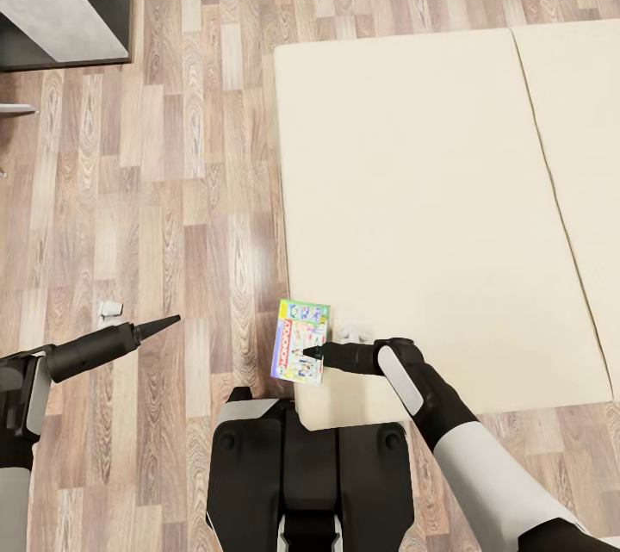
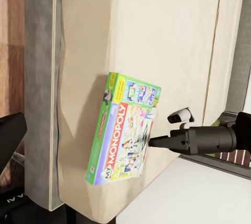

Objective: Put all the toys in the child's room - the three board games (two on the bed and one on the table), the two jigsaw puzzles on the table, and the tennis ball on the table - inside the toy box on the table in the child's room.

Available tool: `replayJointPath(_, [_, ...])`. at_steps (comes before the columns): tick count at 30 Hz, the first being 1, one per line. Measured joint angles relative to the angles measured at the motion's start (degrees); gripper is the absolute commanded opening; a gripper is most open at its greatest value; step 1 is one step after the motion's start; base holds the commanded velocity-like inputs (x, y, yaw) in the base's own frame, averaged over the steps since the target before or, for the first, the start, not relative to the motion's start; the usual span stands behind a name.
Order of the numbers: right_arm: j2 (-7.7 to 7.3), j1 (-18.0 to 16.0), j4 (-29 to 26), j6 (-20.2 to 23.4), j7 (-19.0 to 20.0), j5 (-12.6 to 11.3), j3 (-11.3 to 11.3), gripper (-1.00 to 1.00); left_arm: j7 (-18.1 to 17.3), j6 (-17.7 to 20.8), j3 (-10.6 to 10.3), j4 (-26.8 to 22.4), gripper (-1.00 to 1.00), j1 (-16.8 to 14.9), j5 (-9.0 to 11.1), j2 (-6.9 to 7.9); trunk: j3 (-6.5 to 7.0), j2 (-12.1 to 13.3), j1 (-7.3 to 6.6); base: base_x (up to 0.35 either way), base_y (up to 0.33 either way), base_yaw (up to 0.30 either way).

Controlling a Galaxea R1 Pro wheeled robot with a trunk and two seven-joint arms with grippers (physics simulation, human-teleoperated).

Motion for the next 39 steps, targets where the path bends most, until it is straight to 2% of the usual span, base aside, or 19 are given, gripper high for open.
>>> replayJointPath(1, [0.01, 0.0, 0.0, 0.0, 0.1, 0.9, 0.0, 1.00, 0.0, 0.0, 0.0, 0.0, 1.00, 0.0, 0.0, 0.00, 0.00, 0.0, 0.00, 0.000, 0.000, 0.000])
replayJointPath(12, [-0.25, 0.0, -0.4, 0.2, 0.0, 0.9, 0.0, 1.00, -0.1, 0.0, 0.0, 0.0, 1.00, 0.0, 0.0, -0.01, 0.00, 0.0, 0.00, 0.000, 0.000, 0.000])
replayJointPath(21, [-0.60, 0.0, -0.7, 2.6, 0.0, 1.6, -0.1, 1.00, -0.2, 0.0, 0.0, 0.0, 1.00, 0.0, 0.0, 0.00, 0.06, 0.0, 0.00, 0.000, 0.000, 0.000])
replayJointPath(39, [-0.54, 0.0, -0.7, 2.8, -0.1, 1.6, 0.0, 1.00, -0.2, 0.0, 0.0, 0.0, 1.00, 0.0, 0.0, 0.00, 1.62, 0.0, 0.00, 0.000, 0.000, 0.000])
